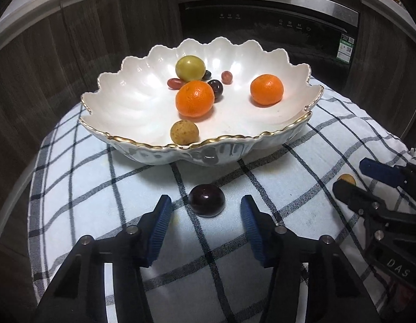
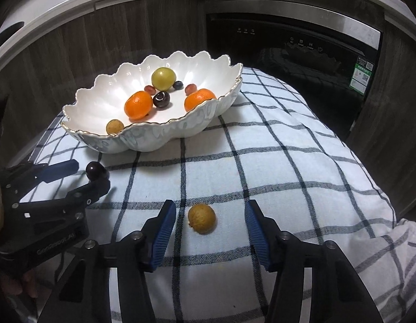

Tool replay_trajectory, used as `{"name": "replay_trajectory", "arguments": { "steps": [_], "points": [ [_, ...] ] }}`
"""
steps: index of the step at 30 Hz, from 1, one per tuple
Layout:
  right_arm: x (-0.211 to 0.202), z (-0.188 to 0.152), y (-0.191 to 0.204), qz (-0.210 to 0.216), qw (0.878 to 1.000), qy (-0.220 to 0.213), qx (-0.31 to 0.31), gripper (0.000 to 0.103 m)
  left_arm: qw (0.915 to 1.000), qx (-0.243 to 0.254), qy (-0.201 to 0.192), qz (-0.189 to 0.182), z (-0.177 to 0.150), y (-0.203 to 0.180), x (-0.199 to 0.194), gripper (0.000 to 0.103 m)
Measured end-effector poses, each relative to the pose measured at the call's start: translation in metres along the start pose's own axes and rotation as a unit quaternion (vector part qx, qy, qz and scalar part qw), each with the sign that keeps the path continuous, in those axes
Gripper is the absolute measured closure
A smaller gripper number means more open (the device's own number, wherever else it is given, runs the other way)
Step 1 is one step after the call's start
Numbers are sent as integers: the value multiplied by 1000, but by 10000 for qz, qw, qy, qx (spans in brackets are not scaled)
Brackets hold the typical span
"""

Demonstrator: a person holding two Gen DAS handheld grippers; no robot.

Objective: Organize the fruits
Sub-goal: 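Grasp the dark plum with the left gripper while the right grasps the small brown fruit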

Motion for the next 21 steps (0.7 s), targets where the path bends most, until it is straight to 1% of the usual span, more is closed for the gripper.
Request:
{"name": "replay_trajectory", "arguments": {
  "steps": [2, 4, 6, 9, 11, 12, 13, 14, 15, 16, 18, 21],
  "points": [
    [2, -1, 2, 22, 10000, 16, -19, 50, 10000, -21, 9, -14, 0, 1, 2, 51],
    [5, -3, 4, 46, 10000, 72, -35, 53, 10000, -56, 16, -46, 0, 1, 4, 51],
    [10, -5, 5, 51, 9999, 135, -34, 53, 9999, -98, 24, -90, 0, 1, 5, 55],
    [13, -6, 4, 55, 9998, 178, -18, 57, 9997, -206, 27, -110, 1, 4, 6, 58],
    [14, -5, 4, 45, 9999, 165, -14, 58, 9995, -294, 24, -142, 1, 6, 7, 68],
    [14, -5, 4, 47, 9999, 161, -23, 60, 9994, -318, 43, -140, 1, 6, 8, 69],
    [14, -6, 5, 23, 9999, 156, -41, 65, 9994, -326, 42, -145, 1, 6, 8, 71],
    [14, -5, 5, -1, 9999, 141, -61, 69, 9994, -318, 35, -158, 1, 6, 8, 74],
    [14, -5, 6, 5, 9999, 131, -83, 74, 9994, -301, 32, -166, 1, 5, 7, 75],
    [14, -5, 6, 7, 9999, 117, -106, 77, 9995, -286, 34, -145, 1, 5, 7, 75],
    [14, -5, 7, 24, 9999, 106, -126, 79, 9995, -276, 32, -131, 1, 4, 7, 75],
    [13, -5, 6, 26, 9998, 102, -144, 79, 9995, -306, 20, -108, 1, 5, 6, 75]
  ]
}}
Point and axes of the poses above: each gripper's, at about its wrist camera, not at the fingertips, and x roughly the way its jaws point, y to its left, z to its top, the point moved 10 cm from there along x, roughly the way its jaws point, and after that the axes turned 9 degrees about -z, right-handed, at the moved point
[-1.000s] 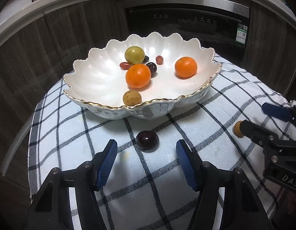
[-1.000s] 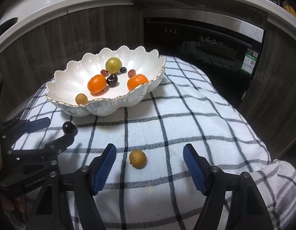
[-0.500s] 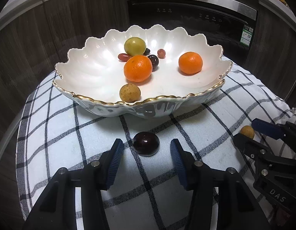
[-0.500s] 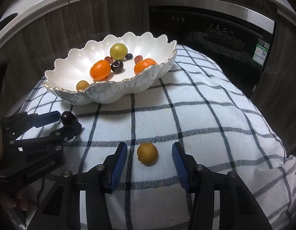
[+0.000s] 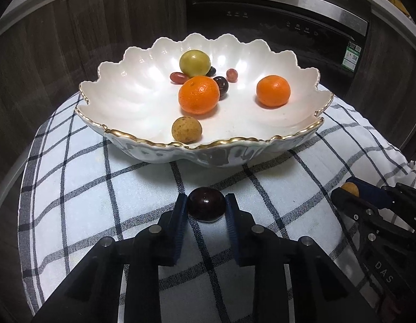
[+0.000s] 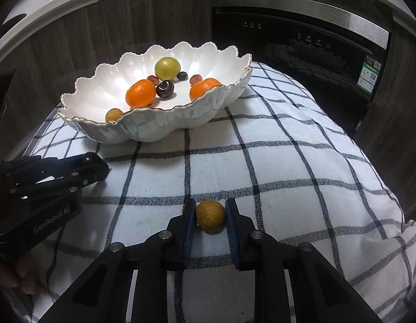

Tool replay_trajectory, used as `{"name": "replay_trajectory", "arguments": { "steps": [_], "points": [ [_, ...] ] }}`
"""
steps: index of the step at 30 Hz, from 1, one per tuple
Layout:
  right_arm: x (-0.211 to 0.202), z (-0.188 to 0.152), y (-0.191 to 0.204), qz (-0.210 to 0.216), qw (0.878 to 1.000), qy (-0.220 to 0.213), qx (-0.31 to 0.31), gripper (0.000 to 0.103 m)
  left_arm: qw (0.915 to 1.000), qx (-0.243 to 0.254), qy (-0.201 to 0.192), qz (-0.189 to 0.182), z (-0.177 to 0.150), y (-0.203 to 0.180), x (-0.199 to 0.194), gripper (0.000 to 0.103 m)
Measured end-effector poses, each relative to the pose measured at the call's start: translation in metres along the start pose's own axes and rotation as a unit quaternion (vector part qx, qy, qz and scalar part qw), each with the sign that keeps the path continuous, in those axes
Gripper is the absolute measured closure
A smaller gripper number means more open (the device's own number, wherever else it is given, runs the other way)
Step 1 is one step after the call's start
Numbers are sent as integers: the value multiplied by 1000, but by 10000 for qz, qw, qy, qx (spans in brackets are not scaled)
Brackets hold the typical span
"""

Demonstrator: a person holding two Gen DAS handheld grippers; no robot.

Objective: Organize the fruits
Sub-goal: 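Grasp the dark plum with the left gripper while the right grasps the small brown fruit, then lift and carry the plum in the left gripper over the bowl while the right carries the brown fruit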

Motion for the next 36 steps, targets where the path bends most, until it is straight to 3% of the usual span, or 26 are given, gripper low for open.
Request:
{"name": "replay_trajectory", "arguments": {
  "steps": [11, 36],
  "points": [
    [0, 3, -6, 73, 9998, 94, 139, 80, 9999, -2, -4, 119, -2, -3, -9, 75],
    [-31, 24, -3, 335, 9992, -151, -160, 80, 9975, -340, -144, 605, 2, -8, -59, 75]
  ]
}}
Point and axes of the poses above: each gripper's, at about its wrist camera, not at the fingertips, and x roughly the way its jaws point, y to its left, z to its top, the point moved 10 cm from there along x, roughly the way its jaws point, and after that the axes turned 9 degrees about -z, right-handed, at the moved point
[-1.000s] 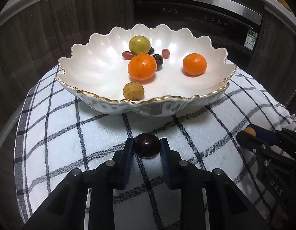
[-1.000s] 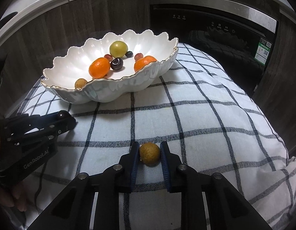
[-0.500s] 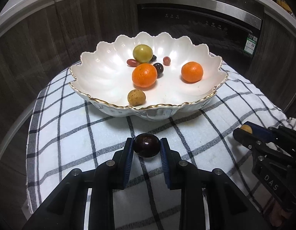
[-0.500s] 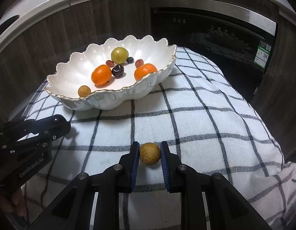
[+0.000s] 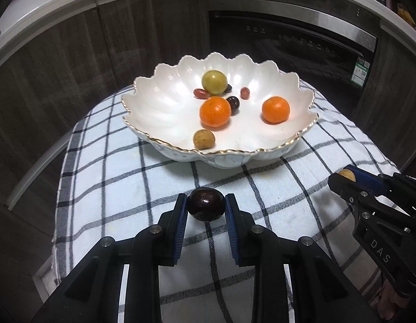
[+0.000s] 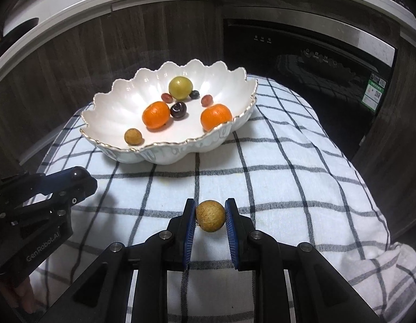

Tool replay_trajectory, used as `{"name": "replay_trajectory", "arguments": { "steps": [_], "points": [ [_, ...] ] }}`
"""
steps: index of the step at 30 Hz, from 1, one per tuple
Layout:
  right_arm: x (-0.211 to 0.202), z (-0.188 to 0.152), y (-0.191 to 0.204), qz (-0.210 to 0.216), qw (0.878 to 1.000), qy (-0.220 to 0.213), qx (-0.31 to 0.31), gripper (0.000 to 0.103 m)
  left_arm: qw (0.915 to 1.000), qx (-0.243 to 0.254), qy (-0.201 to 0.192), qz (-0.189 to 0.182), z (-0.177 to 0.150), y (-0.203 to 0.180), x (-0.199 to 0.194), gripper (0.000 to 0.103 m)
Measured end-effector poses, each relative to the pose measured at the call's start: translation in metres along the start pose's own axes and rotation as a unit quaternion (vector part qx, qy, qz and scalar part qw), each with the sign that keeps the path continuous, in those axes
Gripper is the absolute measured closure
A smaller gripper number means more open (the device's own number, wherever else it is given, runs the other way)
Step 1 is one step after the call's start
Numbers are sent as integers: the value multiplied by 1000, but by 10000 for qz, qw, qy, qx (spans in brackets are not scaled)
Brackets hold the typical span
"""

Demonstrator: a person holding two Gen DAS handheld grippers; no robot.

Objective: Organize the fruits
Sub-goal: 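Lift and carry the plum in the left gripper over the bowl while the right carries the brown fruit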

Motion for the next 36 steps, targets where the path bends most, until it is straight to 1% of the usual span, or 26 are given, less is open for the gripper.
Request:
{"name": "replay_trajectory", "arguments": {
  "steps": [8, 18, 22, 30, 36],
  "points": [
    [-10, 16, -1, 51, 9999, -106, 13, 80, 9998, -82, -90, 139, 11, 4, -17, 75],
    [-19, 48, -4, 172, 9995, -264, 48, 80, 9994, -167, -139, 264, 32, 3, -24, 75],
    [-18, 61, -3, 225, 9993, -293, 10, 80, 9990, -196, -164, 365, 44, 8, -27, 75],
    [-16, 90, -4, 281, 9987, -417, -40, 80, 9980, -319, -363, 405, 76, 18, -32, 75],
    [-13, 110, -3, 308, 9983, -490, -52, 80, 9976, -319, -418, 448, 94, 24, -29, 75]
  ]
}}
Point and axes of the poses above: each gripper's, at about its wrist camera, not at the fingertips, and x roughly the way its jaws point, y to its left, z to its top, the point moved 10 cm from there along x, roughly the way its jaws point, and after that the axes turned 9 degrees about -z, right-handed, at the moved point
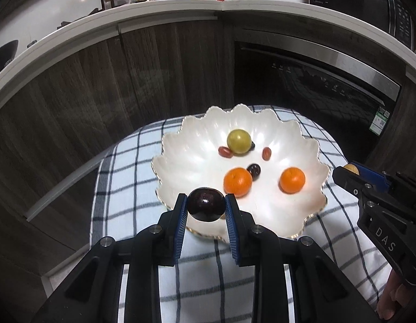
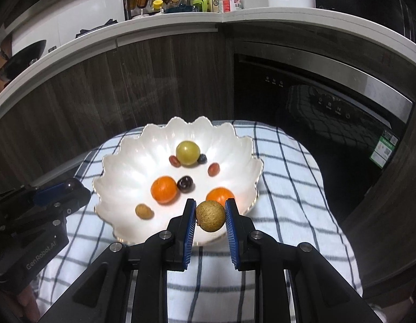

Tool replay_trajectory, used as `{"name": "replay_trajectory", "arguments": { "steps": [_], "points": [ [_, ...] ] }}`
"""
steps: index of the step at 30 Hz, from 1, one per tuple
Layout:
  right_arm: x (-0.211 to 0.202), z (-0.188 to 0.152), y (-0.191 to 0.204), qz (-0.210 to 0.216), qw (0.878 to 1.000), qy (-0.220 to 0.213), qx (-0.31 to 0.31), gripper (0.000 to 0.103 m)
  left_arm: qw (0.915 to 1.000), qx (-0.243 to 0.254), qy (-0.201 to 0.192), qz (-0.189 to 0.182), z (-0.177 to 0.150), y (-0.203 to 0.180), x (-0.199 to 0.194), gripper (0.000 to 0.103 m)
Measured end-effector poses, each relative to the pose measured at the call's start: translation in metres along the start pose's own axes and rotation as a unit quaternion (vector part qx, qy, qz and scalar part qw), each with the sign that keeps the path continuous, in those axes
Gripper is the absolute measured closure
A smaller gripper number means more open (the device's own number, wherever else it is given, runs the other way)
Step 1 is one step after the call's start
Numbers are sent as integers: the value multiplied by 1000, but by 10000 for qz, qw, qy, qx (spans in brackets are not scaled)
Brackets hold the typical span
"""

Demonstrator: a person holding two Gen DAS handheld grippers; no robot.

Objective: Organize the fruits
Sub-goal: 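Lift and carry the plum in the left gripper over the bowl while the right carries the brown fruit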

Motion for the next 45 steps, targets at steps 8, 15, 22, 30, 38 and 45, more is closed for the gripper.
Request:
{"name": "replay_trajectory", "arguments": {
  "steps": [8, 15, 22, 30, 38, 45],
  "points": [
    [10, 19, 12, 95, 9998, -27, -151, 80, 9999, -111, -1, 52, 15, 14, 11, 75],
    [23, 23, 29, 216, 9992, 51, -318, 80, 9998, -206, 42, 61, 20, 27, 30, 75],
    [40, 22, 39, 241, 9988, 164, -381, 79, 9996, -235, 122, 101, 20, 38, 47, 75],
    [57, 20, 44, 220, 9984, 295, -438, 79, 9995, -269, 168, 65, 19, 44, 64, 75],
    [72, 17, 42, 174, 9979, 442, -441, 79, 9992, -337, 194, -3, 14, 47, 78, 74],
    [78, 13, 43, 192, 9974, 541, -438, 78, 9989, -327, 335, -10, 6, 48, 86, 68]
  ]
}}
Point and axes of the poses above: each gripper's, at about its wrist camera, not at the fingertips, and x roughly the way its jaws point, y to its left, z to its top, the point moved 10 cm from there along x, roughly the way its jaws point, and after that the axes turned 9 degrees about -z, right-handed, at the moved point
